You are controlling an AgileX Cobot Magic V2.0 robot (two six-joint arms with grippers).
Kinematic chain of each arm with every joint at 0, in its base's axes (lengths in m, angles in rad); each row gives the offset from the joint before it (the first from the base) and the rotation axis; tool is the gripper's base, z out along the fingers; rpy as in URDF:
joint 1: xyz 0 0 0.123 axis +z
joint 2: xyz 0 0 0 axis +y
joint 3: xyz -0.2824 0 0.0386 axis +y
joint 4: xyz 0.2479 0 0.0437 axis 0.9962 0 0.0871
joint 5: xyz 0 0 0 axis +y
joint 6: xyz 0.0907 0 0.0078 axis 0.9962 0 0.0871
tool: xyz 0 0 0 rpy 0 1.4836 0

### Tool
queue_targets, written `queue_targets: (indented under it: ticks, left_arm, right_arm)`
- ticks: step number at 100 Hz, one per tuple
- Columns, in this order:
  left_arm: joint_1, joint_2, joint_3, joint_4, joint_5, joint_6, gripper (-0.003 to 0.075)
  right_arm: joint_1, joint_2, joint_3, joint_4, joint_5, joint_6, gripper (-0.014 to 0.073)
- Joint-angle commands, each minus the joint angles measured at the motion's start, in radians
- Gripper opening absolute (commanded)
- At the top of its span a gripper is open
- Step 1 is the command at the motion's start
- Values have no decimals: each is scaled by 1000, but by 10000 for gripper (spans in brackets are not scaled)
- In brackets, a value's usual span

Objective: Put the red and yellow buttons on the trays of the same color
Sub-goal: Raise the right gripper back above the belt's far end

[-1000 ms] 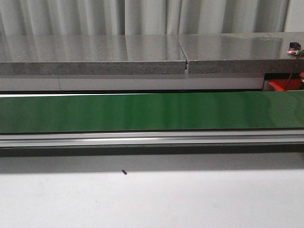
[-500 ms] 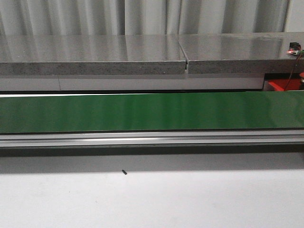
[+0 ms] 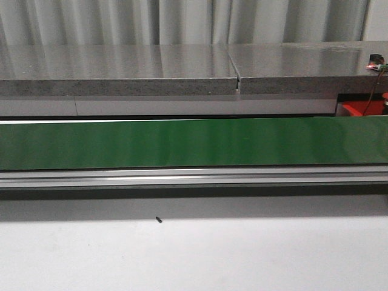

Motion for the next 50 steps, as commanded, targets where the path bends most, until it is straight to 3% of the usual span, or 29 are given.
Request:
queue_targets:
  ticks: [1, 22, 50]
  left_arm:
    - [-8, 4, -26, -26, -59, 1, -20]
    - [-8, 4, -26, -26, -59, 1, -20]
    - [-8, 4, -26, -26, -59, 1, -20]
  right_arm:
    - [-2, -70, 17, -13, -76, 0, -67]
    - [-2, -184, 94, -16, -75, 0, -67]
    - [-2, -194, 97, -14, -58, 0, -67]
